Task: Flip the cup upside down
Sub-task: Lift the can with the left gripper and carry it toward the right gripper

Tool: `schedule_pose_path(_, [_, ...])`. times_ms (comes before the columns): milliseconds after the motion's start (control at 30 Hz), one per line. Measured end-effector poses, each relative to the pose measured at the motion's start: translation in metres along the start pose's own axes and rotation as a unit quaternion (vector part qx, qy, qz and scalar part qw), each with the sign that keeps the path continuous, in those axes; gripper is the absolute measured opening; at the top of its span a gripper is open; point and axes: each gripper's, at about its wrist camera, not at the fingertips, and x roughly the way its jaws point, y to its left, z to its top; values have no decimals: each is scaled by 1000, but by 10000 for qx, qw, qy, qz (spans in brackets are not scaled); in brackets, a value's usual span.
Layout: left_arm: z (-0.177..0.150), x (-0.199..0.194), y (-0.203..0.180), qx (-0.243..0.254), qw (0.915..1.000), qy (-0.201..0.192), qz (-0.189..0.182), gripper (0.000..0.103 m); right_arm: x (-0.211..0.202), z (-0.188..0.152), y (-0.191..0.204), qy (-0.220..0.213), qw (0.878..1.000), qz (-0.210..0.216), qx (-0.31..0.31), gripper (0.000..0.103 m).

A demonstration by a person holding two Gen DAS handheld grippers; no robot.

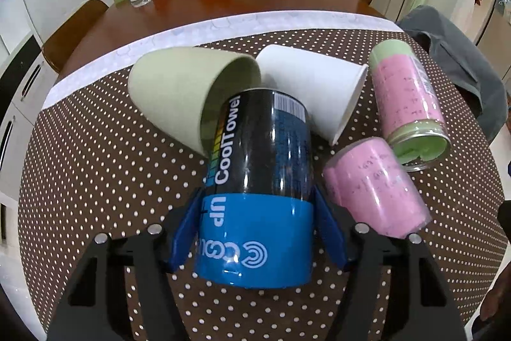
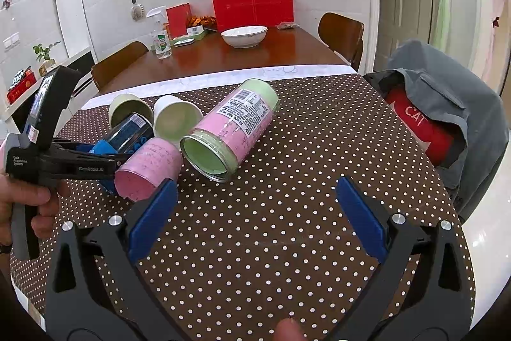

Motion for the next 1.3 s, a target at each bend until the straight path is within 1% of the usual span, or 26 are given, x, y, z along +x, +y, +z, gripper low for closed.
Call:
schedule_pose_path(200, [-23, -17, 3, -105, 9998, -140, -105, 66, -14, -7, 2, -50, 10000, -9, 17, 98])
schedule_pose_path(400, [-49, -45, 10, -235, 9988, -403, -133, 66, -34, -14, 6, -152, 9999, -7, -4, 98])
schedule_pose_path(567, [-75, -67, 11, -334, 9976, -572, -188, 65, -57, -20, 10, -280, 9996, -26, -54, 98])
schedule_pose_path(667, [-92, -86, 7, -331, 9963, -754, -245, 65, -73, -24, 10, -391, 9992, -46, -63, 98])
schedule_pose_path(833, [-116, -118, -16, -172, 9940, -1021, -363, 65, -95, -29, 8, -544, 9985, -53, -38, 98])
schedule_pose_path(1000, [-140, -136, -41, -39, 9917, -1194, -478, 65, -111, -35, 5, -650, 9979, -26, -6, 98])
schedule_pose_path(1100, [-150, -139, -56, 24, 9909, -1276, -417, 65, -117, -38, 3, -681, 9977, -29, -1, 98])
schedule_pose_path(1300, [-161, -126, -73, 49, 9913, -1260, -376, 65, -125, -46, 0, -716, 9974, -37, 1, 98])
